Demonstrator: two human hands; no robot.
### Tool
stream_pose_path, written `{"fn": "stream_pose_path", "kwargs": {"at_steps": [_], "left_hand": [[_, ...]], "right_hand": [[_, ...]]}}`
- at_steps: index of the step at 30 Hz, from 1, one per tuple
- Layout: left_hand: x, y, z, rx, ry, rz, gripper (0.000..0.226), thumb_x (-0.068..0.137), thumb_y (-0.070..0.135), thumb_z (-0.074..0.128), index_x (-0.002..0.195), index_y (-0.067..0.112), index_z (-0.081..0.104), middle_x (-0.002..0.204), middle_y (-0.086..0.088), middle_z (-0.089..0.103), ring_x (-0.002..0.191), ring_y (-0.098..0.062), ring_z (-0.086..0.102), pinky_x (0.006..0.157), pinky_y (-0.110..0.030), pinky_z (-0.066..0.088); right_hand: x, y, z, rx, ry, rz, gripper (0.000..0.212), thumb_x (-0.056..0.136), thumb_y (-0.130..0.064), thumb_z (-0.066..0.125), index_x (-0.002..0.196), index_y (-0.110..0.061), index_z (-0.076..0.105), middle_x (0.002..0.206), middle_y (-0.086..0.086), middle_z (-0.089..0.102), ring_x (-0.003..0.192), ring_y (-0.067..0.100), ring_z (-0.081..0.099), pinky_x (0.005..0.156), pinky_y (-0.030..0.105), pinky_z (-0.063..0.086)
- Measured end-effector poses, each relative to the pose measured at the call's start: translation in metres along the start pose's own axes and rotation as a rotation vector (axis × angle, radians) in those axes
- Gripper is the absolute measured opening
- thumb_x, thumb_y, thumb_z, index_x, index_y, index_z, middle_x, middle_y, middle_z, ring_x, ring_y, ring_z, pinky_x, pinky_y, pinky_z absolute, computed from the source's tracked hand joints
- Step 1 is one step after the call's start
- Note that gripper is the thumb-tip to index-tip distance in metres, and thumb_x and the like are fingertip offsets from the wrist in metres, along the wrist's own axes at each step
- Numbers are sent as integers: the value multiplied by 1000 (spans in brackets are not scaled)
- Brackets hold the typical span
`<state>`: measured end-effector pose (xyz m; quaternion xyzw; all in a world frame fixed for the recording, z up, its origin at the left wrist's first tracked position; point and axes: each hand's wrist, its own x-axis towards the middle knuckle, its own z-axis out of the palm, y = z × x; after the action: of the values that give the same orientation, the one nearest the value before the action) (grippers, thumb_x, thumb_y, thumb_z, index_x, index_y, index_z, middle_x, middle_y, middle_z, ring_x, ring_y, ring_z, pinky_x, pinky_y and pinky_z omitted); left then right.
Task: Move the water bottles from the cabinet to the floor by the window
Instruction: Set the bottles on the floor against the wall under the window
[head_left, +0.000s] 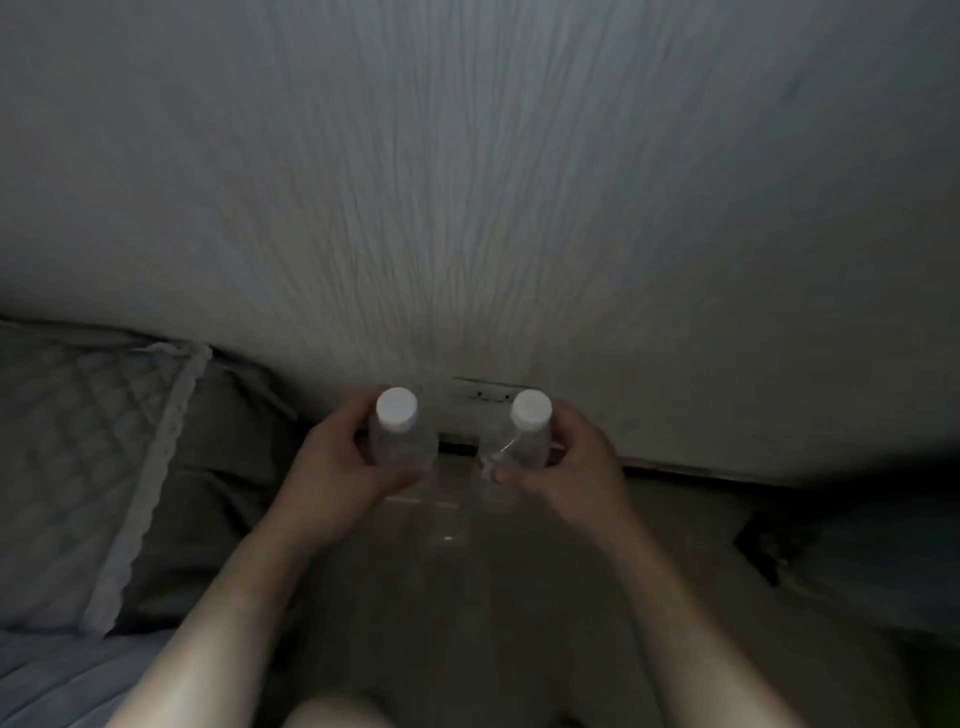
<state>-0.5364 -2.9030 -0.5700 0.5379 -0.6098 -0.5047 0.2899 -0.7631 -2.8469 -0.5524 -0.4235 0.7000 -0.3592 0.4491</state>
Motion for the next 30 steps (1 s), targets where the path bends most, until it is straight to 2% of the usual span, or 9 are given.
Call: {"fn": "stream_pose_path", "kwargs": {"at_steps": [3, 7, 10, 14, 18, 22, 24, 27, 30], "left_hand": [[18, -44, 12, 13, -1, 14, 71, 59, 16, 92, 121, 32, 59, 116, 12, 68, 108, -6, 64, 96, -37, 52], [34, -86, 25, 51, -12, 23, 64, 62, 13, 89, 108, 44, 59, 109, 30, 64, 102, 8, 61, 83, -7, 47], [46, -122, 31, 57, -15, 7, 67, 61, 11, 90, 112, 41, 59, 109, 28, 65, 102, 7, 62, 86, -14, 48], [57, -166, 37, 42, -22, -48, 70, 61, 9, 89, 117, 37, 59, 110, 21, 68, 102, 5, 63, 87, -22, 50], [63, -197, 40, 24, -18, -77, 67, 63, 4, 87, 113, 39, 59, 107, 27, 68, 100, 6, 64, 80, -12, 51], [70, -219, 43, 14, -22, -102, 67, 65, 4, 86, 120, 31, 59, 108, 18, 69, 99, 5, 63, 79, -18, 54], [73, -227, 44, -7, -16, -104, 64, 67, 2, 84, 121, 27, 60, 109, 15, 68, 100, 3, 64, 74, -15, 54], [78, -237, 46, -12, -14, -97, 60, 69, 8, 84, 120, 30, 60, 109, 16, 69, 100, 3, 64, 77, -18, 53], [80, -246, 47, -40, -7, -111, 52, 72, 8, 82, 116, 29, 63, 106, 11, 71, 96, 0, 66, 68, -15, 54]], "right_hand": [[26, 40, 16, -15, -11, -18, 59, 62, -16, 89, 111, -36, 62, 105, -16, 69, 90, -7, 64, 64, 5, 46], [55, 88, 39, -2, -30, -34, 64, 64, -14, 88, 110, -46, 57, 108, -23, 65, 98, -8, 59, 64, 3, 45], [73, 120, 56, -15, -41, -36, 65, 63, -20, 88, 111, -48, 54, 114, -22, 63, 104, -5, 57, 72, 10, 45], [92, 158, 80, -51, -65, -56, 66, 64, -21, 88, 105, -56, 50, 113, -23, 62, 103, -1, 60, 82, 20, 52], [105, 183, 98, -71, -78, -91, 67, 63, -18, 88, 102, -57, 49, 110, -28, 60, 102, -7, 58, 86, 20, 50], [120, 203, 117, -60, -76, -98, 68, 62, -18, 89, 111, -48, 52, 113, -22, 62, 106, 2, 60, 90, 26, 51], [125, 211, 125, -63, -89, -94, 68, 62, -21, 90, 114, -44, 54, 112, -26, 61, 104, -7, 58, 88, 23, 51], [130, 222, 134, -72, -101, -91, 69, 61, -25, 91, 115, -45, 52, 109, -32, 58, 100, -18, 53, 82, 8, 45], [132, 233, 142, -66, -94, -81, 70, 62, -24, 91, 120, -36, 55, 115, -24, 59, 102, -12, 55, 85, 10, 46]]}}
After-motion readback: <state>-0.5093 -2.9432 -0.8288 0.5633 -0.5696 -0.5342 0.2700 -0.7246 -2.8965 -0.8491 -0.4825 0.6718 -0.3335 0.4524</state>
